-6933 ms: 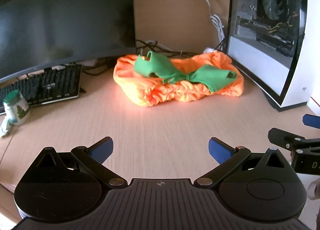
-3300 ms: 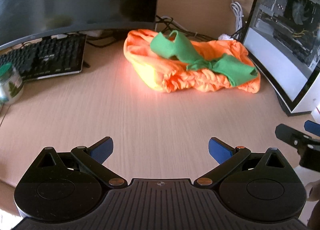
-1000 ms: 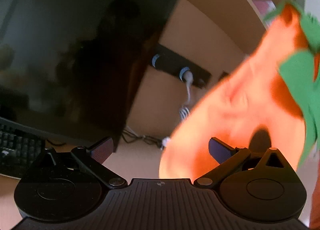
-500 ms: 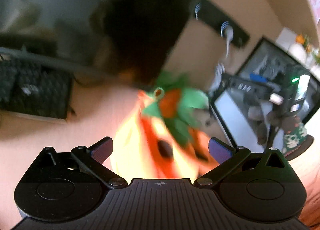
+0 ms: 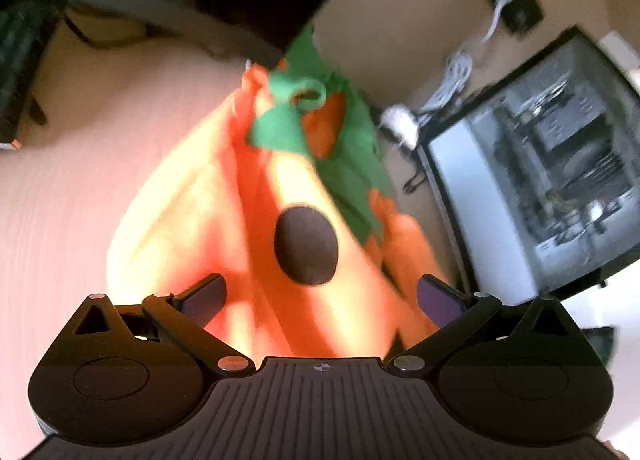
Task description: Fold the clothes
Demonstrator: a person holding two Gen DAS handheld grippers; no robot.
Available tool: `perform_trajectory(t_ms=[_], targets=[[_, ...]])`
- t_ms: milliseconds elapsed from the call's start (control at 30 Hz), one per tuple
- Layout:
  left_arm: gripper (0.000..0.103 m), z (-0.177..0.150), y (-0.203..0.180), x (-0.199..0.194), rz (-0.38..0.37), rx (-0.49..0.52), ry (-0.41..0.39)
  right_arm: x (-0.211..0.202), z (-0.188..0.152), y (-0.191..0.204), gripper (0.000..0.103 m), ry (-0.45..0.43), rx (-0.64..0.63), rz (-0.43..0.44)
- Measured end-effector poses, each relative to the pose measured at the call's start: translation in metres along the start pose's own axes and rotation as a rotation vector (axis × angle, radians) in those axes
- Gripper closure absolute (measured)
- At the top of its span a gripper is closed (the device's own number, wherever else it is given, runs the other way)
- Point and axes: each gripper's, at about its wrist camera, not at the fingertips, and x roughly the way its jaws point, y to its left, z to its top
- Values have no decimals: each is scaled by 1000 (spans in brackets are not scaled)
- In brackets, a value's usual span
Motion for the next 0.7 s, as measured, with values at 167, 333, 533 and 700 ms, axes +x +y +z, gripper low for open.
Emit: perform_trajectory(t_ms=[167, 333, 533, 700], targets=[[0, -6, 0, -47, 241, 180, -129, -11, -18, 10, 0, 23, -110, -11], [0, -24, 3, -63, 320, 305, -244, -52, -53, 64, 0, 27, -562, -125], [0, -44, -10, -65, 302, 396, -193, -40, -119, 91, 0, 66, -791, -295], [0, -69, -40, -66, 307, 561, -139, -42, -77, 108, 0, -247, -835, -516]])
